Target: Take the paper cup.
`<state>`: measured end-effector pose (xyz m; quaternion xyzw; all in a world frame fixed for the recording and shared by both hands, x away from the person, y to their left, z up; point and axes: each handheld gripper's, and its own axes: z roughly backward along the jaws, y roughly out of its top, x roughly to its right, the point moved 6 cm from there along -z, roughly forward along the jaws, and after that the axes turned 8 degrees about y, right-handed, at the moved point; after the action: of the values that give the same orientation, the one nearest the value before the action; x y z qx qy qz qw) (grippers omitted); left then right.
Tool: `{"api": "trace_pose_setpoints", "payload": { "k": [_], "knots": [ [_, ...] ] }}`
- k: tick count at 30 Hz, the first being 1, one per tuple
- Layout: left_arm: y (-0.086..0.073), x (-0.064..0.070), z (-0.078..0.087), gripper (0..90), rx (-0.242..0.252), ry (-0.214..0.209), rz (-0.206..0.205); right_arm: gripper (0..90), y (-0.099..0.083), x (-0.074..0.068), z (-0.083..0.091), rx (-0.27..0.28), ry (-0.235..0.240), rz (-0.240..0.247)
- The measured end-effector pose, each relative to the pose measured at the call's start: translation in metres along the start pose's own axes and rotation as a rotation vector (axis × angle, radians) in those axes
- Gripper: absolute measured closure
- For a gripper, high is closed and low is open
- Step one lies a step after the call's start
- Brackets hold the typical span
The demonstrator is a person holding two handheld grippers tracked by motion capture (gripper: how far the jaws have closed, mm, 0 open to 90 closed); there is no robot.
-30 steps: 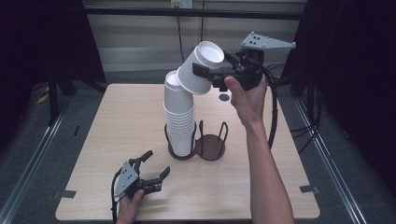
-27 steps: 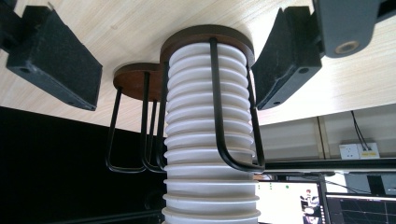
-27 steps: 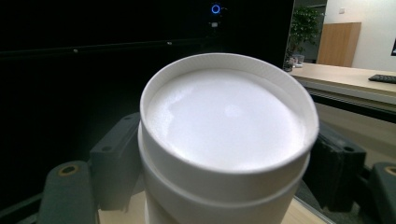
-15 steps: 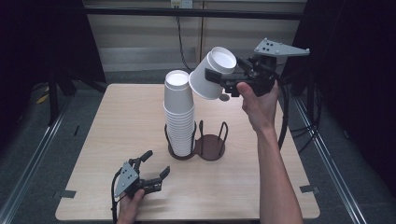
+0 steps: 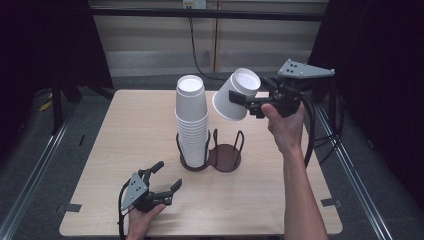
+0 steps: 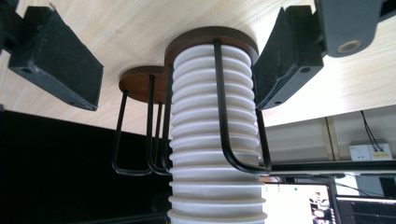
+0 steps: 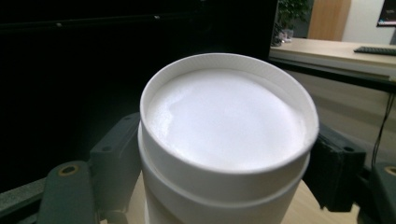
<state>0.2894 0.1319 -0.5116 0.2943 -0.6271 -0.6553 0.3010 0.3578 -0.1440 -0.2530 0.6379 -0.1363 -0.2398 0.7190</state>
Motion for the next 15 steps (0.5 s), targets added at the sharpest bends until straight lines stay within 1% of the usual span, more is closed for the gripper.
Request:
{"api": "trace_pose_setpoints", "payload": {
  "k": [1, 2, 3, 4, 5, 6, 7, 8, 9, 10, 11, 12, 13, 14, 15],
  "knots": [
    [0.000, 0.000, 0.000, 15.8, 0.000, 0.000, 0.000, 22.4, -0.004, 0.000, 0.000, 0.000, -0.002, -0.010],
    [0.000, 0.000, -0.001, 15.8, -0.017, -0.001, -0.008, 22.4, -0.009, 0.000, 0.000, -0.001, 0.004, -0.015],
    [0.000, 0.001, -0.001, 15.8, -0.020, -0.008, -0.005, 22.4, -0.014, 0.000, 0.000, 0.001, 0.011, -0.019],
    [0.000, 0.001, -0.001, 16.1, -0.019, -0.011, 0.010, 22.5, -0.019, 0.000, 0.000, 0.000, 0.011, -0.024],
    [0.000, 0.001, -0.001, 16.4, -0.019, -0.011, 0.010, 22.5, -0.024, 0.001, -0.001, -0.001, 0.013, -0.031],
    [0.001, 0.001, -0.001, 16.4, -0.023, -0.017, 0.029, 22.4, -0.028, 0.001, -0.001, -0.002, 0.016, -0.036],
    [0.001, 0.001, -0.001, 17.5, -0.023, -0.017, 0.029, 22.4, -0.028, 0.001, -0.001, -0.002, 0.016, -0.036],
    [0.003, -0.001, -0.001, 19.1, -0.032, -0.023, 0.021, 22.4, -0.036, 0.001, -0.003, -0.008, 0.020, -0.047],
    [0.003, -0.001, -0.001, 18.9, -0.032, -0.023, 0.021, 22.4, -0.036, 0.001, -0.003, -0.008, 0.020, -0.047],
    [0.006, 0.001, -0.002, 19.0, -0.023, -0.050, 0.032, 22.4, -0.044, 0.000, -0.006, -0.026, 0.022, -0.047],
    [0.006, 0.001, -0.002, 19.0, -0.023, -0.050, 0.032, 22.4, -0.044, 0.000, -0.006, -0.026, 0.022, -0.047],
    [0.008, 0.001, -0.003, 19.0, -0.036, -0.061, 0.014, 22.4, -0.049, -0.003, -0.009, -0.028, 0.031, -0.047],
    [0.008, 0.001, -0.003, 19.0, -0.036, -0.061, 0.014, 22.4, -0.049, -0.003, -0.009, -0.028, 0.031, -0.047],
    [0.010, 0.002, -0.004, 19.2, -0.037, -0.073, 0.005, 22.5, -0.055, -0.005, -0.010, -0.030, 0.036, -0.049],
    [0.012, 0.002, -0.004, 19.6, -0.039, -0.072, 0.006, 22.5, -0.058, -0.006, -0.010, -0.030, 0.039, -0.048]
  ]
}}
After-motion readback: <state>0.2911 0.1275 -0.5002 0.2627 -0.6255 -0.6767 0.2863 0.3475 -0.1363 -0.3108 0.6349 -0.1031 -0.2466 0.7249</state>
